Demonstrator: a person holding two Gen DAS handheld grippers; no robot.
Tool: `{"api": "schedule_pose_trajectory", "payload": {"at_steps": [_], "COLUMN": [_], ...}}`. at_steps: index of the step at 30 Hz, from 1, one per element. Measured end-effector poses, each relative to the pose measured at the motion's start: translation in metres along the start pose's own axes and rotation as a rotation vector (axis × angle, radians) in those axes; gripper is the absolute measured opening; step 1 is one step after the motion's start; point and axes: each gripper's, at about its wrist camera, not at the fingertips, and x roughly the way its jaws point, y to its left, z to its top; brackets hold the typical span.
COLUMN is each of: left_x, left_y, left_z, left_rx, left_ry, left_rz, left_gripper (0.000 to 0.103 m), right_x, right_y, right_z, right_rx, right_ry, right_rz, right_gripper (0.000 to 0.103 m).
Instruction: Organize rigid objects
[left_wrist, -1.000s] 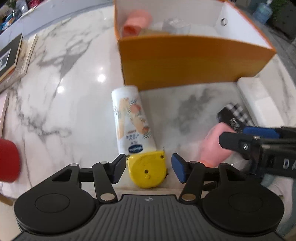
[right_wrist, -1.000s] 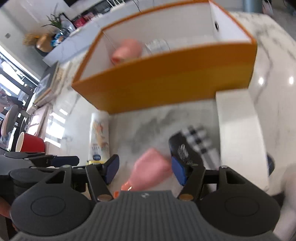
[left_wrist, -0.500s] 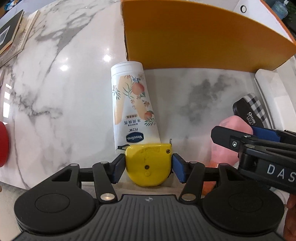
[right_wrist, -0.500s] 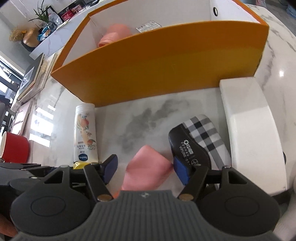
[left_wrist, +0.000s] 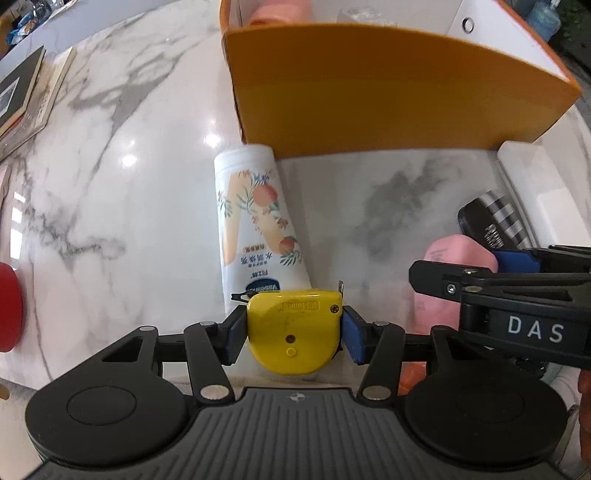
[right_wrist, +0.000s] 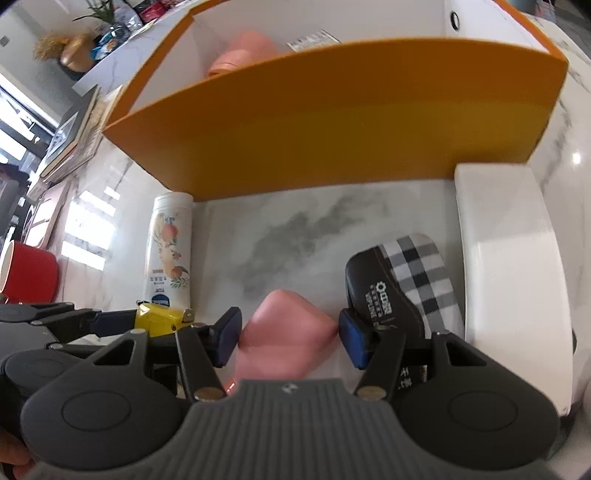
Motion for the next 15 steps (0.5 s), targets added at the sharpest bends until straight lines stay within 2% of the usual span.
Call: {"api": "schedule_pose_trajectory", "payload": {"at_steps": [11, 15], "left_x": [-0.034, -0.056], "left_y": [0.009, 0.018], "left_z": [0.01, 0.02], "left_rx": [-0.045, -0.064], "left_ry": [-0.101, -0.167], "left_rz": [-0.043, -0.051], "left_gripper": [0.061, 0.061], "right_x": [-0.029, -0.048], "right_y": [0.015, 0.022], "right_z": [0.016, 0.024], "right_rx": [-0.142, -0.205], "right_ry": [-0.089, -0.121], "right_rz": [0.006, 0.02], "right_gripper": [0.056, 0.045]}}
